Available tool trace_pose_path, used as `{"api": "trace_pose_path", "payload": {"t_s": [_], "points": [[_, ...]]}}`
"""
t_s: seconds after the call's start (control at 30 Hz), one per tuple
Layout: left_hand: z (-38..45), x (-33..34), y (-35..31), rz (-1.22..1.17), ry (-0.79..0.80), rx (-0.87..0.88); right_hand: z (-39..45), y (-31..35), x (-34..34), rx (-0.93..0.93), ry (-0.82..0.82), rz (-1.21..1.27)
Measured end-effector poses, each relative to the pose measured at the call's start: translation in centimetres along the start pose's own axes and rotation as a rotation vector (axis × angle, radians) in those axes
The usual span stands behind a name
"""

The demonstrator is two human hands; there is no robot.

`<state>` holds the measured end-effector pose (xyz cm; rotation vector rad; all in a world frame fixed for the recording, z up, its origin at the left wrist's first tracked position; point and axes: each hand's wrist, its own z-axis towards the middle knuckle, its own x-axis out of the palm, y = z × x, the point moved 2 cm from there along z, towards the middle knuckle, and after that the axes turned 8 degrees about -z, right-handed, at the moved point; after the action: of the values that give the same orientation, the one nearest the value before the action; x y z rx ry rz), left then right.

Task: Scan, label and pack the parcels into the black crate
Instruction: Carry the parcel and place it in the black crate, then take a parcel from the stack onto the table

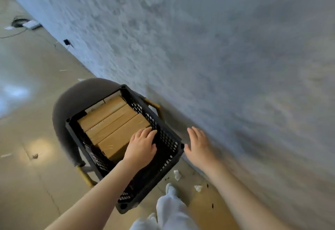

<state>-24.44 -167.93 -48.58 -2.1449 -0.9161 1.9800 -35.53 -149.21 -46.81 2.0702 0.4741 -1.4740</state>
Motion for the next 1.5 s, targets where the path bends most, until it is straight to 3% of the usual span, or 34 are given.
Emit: {"api": "trace_pose_path", "payload": {"t_s": [0.4,0.6,0.8,1.13,1.5], "points": [[-7.1,7.1,-24.7,0.138,0.280,0.698,-30.1,-13.4,-0.5,0.638,-0.244,0.103],[-18.2,13.4,-39.2,0.113,0.387,1.017,-50.5,-18.2,0.2,0.977,-0.417,0.175],[-33.6,18.1,-53.4,-0.021,0.378,1.293,-70.4,-20.8,-0.6,1.159,-0.552,0.150],[-54.8,25.0,-73.0,-0.107,0.544,1.621,-97.7,-26.5,-0.9,1.491,-0.729,0.043],[-68.5,35.2,-93.8,-0.164,0.575,1.666,-123.3,-40.1,-1.5,1.680,-0.832,0.030]]}}
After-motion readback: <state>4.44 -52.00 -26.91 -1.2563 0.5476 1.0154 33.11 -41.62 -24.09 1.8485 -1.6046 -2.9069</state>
